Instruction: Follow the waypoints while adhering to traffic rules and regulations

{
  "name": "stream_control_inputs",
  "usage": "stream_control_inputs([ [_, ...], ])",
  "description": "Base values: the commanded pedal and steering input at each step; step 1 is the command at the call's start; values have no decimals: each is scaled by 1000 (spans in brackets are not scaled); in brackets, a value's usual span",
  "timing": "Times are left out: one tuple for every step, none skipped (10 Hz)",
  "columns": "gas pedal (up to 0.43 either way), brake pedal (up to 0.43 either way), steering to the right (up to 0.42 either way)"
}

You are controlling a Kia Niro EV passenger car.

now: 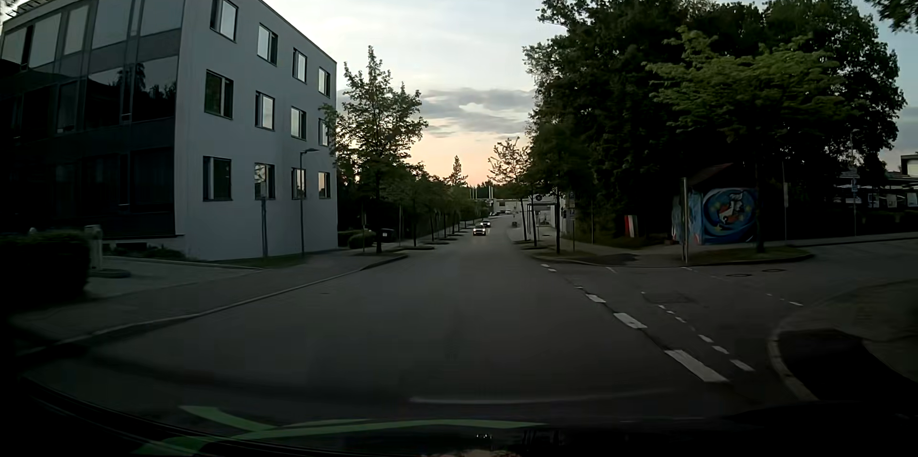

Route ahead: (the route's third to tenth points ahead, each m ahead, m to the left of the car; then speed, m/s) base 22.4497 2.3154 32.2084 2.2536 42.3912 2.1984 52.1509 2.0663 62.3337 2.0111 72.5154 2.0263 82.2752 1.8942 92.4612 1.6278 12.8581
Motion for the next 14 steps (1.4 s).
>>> stream_control_inputs([
  [0,0,-2],
  [0,0,-2],
  [0,0,-2],
  [0,0,-2],
  [0,0,-2],
  [0,0,-2],
  [0,0,-2],
  [0,0,-2],
  [0,0,-2],
  [0,0,0],
  [0,0,-1],
  [0,0,-1],
  [0,0,-1],
  [0,0,-2],
])
